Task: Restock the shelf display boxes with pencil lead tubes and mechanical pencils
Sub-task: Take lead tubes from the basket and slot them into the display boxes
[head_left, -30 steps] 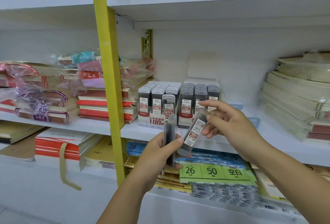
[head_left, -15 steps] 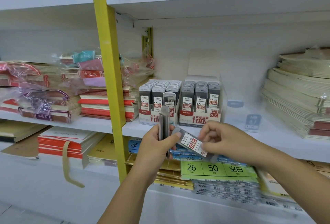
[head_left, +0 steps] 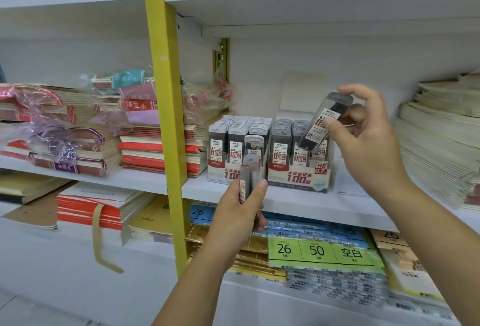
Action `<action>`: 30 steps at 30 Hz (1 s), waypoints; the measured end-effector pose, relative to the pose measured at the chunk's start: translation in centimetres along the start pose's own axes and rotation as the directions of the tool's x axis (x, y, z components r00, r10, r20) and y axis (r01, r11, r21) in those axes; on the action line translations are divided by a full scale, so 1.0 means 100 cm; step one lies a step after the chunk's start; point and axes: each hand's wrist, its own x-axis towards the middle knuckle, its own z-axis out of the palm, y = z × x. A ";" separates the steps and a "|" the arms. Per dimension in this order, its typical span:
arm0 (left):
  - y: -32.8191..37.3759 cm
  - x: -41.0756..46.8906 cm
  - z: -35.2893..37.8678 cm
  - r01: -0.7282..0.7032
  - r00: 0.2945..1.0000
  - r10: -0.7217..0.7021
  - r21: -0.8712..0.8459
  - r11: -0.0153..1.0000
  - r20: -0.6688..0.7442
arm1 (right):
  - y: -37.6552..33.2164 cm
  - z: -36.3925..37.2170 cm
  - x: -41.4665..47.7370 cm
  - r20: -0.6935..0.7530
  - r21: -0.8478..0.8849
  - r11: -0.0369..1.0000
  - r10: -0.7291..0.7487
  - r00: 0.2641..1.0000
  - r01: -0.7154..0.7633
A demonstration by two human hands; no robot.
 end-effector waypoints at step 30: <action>0.016 -0.023 0.000 0.139 0.950 -0.075 -0.197 0.970 0.302 | -0.010 0.014 -0.038 0.441 0.242 0.878 0.279 0.853 -0.413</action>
